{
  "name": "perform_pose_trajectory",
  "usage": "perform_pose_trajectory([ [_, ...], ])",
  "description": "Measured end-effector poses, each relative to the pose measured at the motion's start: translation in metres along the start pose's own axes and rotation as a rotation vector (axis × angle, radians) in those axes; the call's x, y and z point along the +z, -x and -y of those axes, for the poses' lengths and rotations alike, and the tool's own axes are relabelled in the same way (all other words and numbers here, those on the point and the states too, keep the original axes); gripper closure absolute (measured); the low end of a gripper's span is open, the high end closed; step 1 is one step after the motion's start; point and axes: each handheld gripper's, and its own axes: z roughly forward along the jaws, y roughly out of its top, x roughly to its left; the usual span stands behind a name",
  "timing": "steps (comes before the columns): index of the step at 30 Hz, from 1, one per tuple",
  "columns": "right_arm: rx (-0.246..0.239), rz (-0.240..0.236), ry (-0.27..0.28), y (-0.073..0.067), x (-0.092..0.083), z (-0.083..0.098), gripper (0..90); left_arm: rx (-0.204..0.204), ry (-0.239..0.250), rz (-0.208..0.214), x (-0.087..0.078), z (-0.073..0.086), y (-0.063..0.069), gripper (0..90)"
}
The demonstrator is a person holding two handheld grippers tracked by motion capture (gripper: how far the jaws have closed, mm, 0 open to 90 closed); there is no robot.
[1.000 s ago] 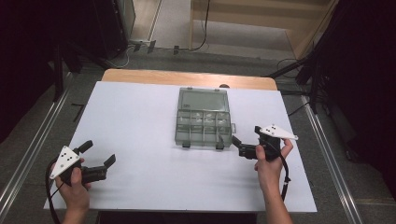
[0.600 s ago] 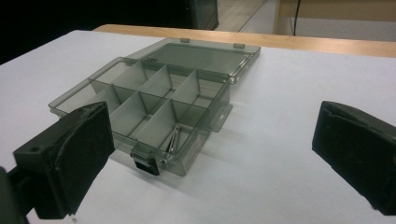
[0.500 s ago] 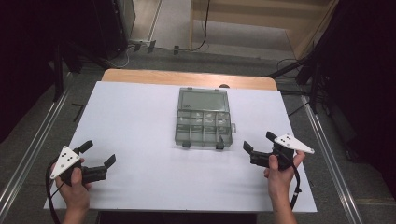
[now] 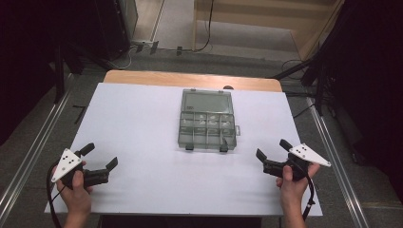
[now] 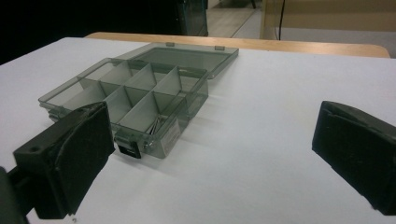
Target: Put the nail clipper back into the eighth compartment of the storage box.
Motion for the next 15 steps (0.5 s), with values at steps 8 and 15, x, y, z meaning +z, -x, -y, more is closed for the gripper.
perform_pose_trajectory([
  [8, -0.001, 0.003, 0.031, 0.009, -0.012, 0.009, 0.0, 0.001, 0.000, -0.001, 0.000, 0.000, 0.000, 0.0],
  [15, 0.025, 0.021, 0.041, 0.019, -0.021, 0.018, 0.0, 0.001, -0.001, -0.001, 0.000, 0.000, 0.000, 0.0],
])
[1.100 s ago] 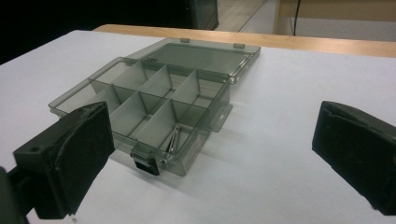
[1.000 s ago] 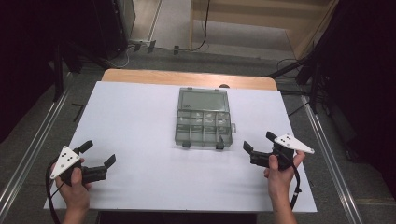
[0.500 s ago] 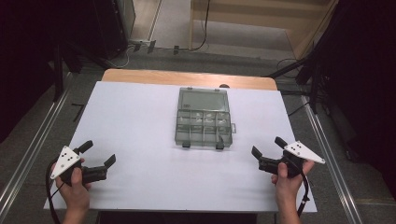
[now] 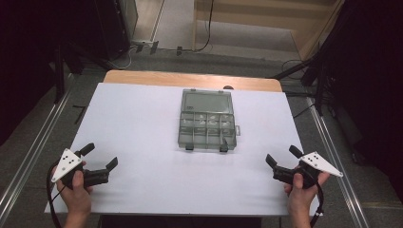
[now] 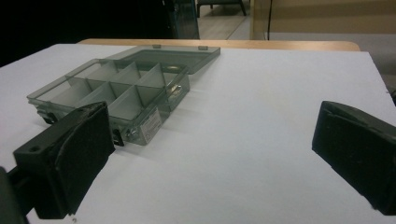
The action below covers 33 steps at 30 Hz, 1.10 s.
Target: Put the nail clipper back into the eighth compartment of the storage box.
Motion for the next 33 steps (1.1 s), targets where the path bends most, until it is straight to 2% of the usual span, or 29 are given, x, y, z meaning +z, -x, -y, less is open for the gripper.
perform_pose_trajectory([
  [4, 0.001, 0.002, 0.014, 0.006, -0.005, 0.005, 0.0, 0.000, 0.000, -0.001, 0.000, 0.000, 0.000, 0.0],
  [8, 0.017, 0.024, 0.018, 0.013, -0.009, 0.010, 0.0, 0.000, 0.001, -0.001, 0.000, 0.000, 0.000, 0.0],
  [16, 0.007, 0.004, 0.044, 0.024, -0.022, 0.020, 0.0, 0.000, 0.000, 0.000, 0.000, 0.000, 0.000, 0.0],
  [18, 0.012, -0.017, 0.059, 0.026, -0.026, 0.023, 0.0, 0.000, 0.001, 0.000, 0.000, 0.000, 0.000, 0.0],
  [21, 0.033, -0.003, 0.074, 0.031, -0.033, 0.026, 0.0, -0.002, 0.001, 0.001, 0.000, 0.000, -0.001, 0.0],
  [23, 0.048, 0.024, 0.077, 0.035, -0.036, 0.028, 0.0, -0.008, 0.007, 0.001, -0.001, 0.000, -0.001, 0.0],
  [26, 0.068, 0.031, 0.088, 0.037, -0.039, 0.030, 0.0, -0.009, 0.007, 0.002, -0.001, 0.000, -0.001, 0.0],
  [29, 0.029, 0.051, 0.073, 0.035, -0.041, 0.031, 0.0, -0.012, 0.007, 0.003, 0.000, 0.000, -0.002, 0.0],
  [33, 0.007, 0.058, 0.052, 0.033, -0.036, 0.032, 0.0, -0.016, 0.008, 0.003, -0.001, 0.000, -0.002, 0.0],
])
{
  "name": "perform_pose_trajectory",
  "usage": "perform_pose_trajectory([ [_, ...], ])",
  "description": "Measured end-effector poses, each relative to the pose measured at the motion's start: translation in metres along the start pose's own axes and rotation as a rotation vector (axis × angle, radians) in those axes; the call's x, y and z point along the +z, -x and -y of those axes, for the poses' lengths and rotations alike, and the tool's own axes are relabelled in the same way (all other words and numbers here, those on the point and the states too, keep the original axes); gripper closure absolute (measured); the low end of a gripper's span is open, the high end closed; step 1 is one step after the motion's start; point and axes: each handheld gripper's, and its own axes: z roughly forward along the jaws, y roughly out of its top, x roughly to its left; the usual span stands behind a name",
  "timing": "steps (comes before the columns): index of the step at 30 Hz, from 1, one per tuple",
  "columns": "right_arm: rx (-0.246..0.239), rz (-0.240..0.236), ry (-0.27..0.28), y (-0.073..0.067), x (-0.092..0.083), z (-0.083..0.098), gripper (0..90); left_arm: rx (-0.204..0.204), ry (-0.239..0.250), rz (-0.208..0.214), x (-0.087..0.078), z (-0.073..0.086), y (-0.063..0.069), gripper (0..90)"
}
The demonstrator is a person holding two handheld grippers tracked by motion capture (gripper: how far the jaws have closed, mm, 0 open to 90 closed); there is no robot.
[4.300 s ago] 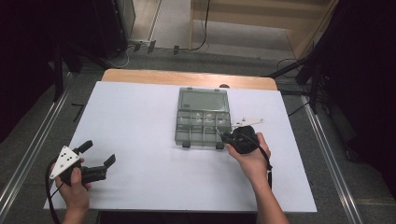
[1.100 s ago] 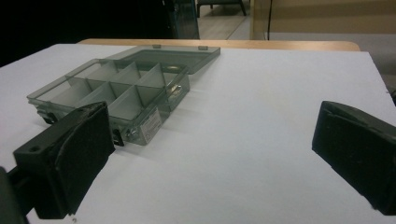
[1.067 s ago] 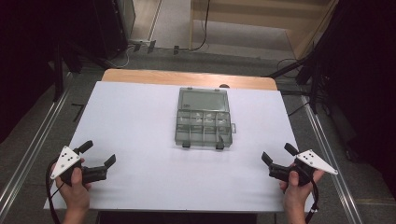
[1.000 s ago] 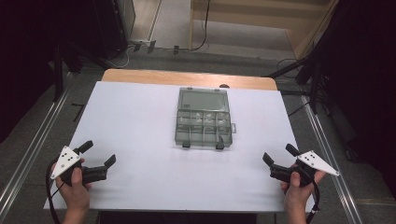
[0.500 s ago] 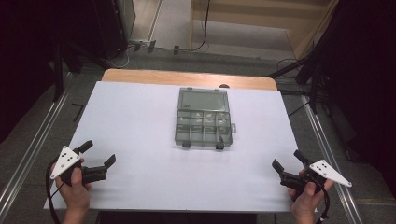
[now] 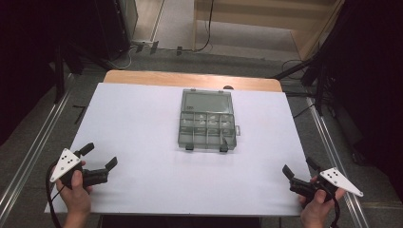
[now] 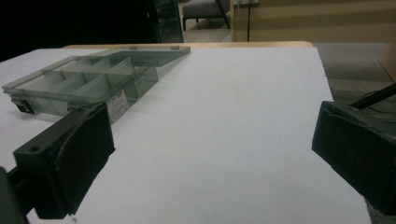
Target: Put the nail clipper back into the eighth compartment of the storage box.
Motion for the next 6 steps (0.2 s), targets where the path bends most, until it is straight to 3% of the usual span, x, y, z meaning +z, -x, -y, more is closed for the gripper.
perform_pose_trajectory([
  [6, 0.031, -0.029, 0.008, 0.0048, -0.0005, 0.0003, 0.0, -0.003, 0.001, -0.004, -0.0009, 0.0001, 0.0004, 0.0],
])
